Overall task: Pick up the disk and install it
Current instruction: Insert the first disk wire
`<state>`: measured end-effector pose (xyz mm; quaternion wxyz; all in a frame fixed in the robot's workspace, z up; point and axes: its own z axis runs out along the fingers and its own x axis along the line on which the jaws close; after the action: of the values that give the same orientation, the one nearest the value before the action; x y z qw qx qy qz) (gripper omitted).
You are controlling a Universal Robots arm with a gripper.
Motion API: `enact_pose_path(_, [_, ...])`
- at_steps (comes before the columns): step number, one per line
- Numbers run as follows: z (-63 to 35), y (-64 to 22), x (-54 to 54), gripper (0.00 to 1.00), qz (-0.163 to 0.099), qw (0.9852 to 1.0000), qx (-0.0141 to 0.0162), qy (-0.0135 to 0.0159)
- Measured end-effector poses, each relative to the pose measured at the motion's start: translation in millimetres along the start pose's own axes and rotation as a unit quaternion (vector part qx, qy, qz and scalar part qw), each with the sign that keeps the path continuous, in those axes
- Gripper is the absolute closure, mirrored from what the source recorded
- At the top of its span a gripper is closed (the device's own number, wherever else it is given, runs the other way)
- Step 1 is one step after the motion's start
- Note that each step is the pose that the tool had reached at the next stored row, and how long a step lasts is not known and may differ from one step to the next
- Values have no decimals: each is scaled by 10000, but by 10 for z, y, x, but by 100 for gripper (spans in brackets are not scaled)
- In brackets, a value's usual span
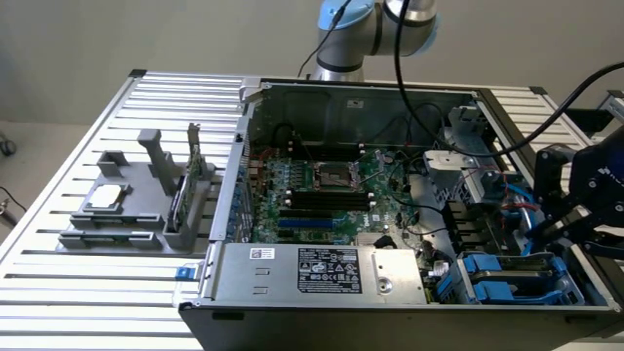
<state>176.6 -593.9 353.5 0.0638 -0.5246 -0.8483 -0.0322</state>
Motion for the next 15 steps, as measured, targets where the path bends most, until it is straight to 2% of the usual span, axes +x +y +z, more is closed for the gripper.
enact_pose_path(7, [-3,-60,30,83,165,9999,-23,1])
enact_pose_path(10, [0,-88,44,83,229,9997,-26,-15])
enact_pose_path(13, [1,-103,52,83,291,9996,-18,-49])
enact_pose_path(15, [1,-103,52,83,342,9994,-1,-100])
